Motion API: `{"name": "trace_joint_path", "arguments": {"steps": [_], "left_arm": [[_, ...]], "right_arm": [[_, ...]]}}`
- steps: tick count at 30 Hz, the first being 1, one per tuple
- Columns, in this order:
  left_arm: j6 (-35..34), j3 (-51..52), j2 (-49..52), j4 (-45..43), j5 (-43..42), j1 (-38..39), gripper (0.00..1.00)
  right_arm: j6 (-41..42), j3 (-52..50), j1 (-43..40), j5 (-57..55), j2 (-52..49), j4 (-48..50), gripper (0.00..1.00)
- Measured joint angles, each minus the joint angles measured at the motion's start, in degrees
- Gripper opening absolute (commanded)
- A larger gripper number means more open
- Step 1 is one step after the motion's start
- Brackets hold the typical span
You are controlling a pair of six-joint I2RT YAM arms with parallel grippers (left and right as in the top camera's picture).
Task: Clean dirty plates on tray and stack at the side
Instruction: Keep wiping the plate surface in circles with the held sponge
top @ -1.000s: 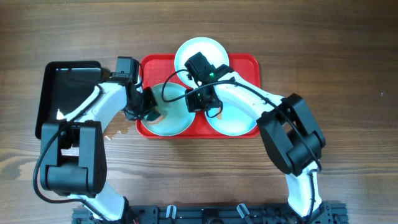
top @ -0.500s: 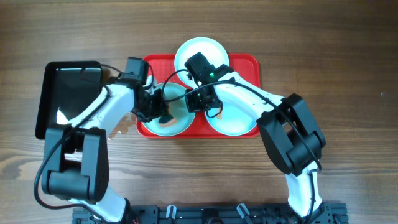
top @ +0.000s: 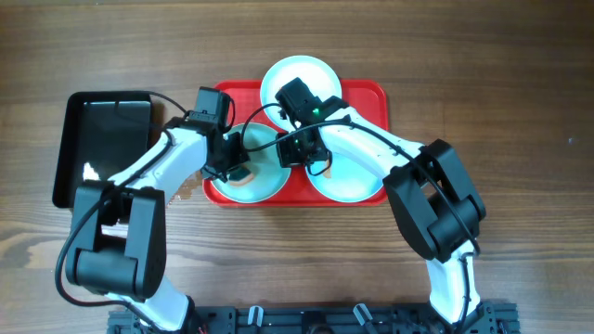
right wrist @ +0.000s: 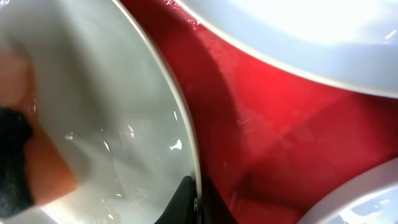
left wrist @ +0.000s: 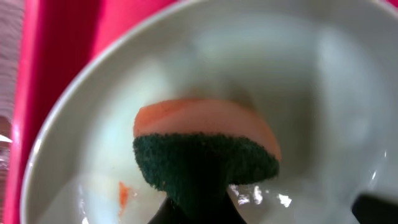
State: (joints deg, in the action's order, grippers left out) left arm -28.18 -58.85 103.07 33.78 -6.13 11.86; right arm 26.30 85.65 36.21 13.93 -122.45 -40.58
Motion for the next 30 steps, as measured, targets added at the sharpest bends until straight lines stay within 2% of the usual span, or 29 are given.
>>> {"name": "trace_joint_path", "arguments": {"steps": [4, 11, 19, 22, 30], "left_arm": [[0.00, 0.52, -0.07, -0.59, 0.83, 0.22, 0.04], [-0.42, 0.44, -0.72, 5.68, 4.74, 0.20, 0.04], [-1.09, 0.57, -1.18, 7.61, 5.86, -1.57, 0.04], [-1.25, 1.14, -1.51, 5.90, 5.95, -2.21, 0.04], [-0.98, 2.69, -1.40, -7.04, 8.02, -2.60, 0.04]], "right_arm": [[0.02, 0.00, 0.00, 0.02, 0.00, -0.02, 0.04], [0.02, 0.00, 0.00, 0.02, 0.00, -0.02, 0.04], [0.33, 0.00, 0.00, 0.26, 0.00, 0.04, 0.04], [0.61, 0.00, 0.15, 0.46, 0.00, 0.09, 0.04], [1.09, 0.00, 0.13, 0.55, 0.00, 0.15, 0.04]]}}
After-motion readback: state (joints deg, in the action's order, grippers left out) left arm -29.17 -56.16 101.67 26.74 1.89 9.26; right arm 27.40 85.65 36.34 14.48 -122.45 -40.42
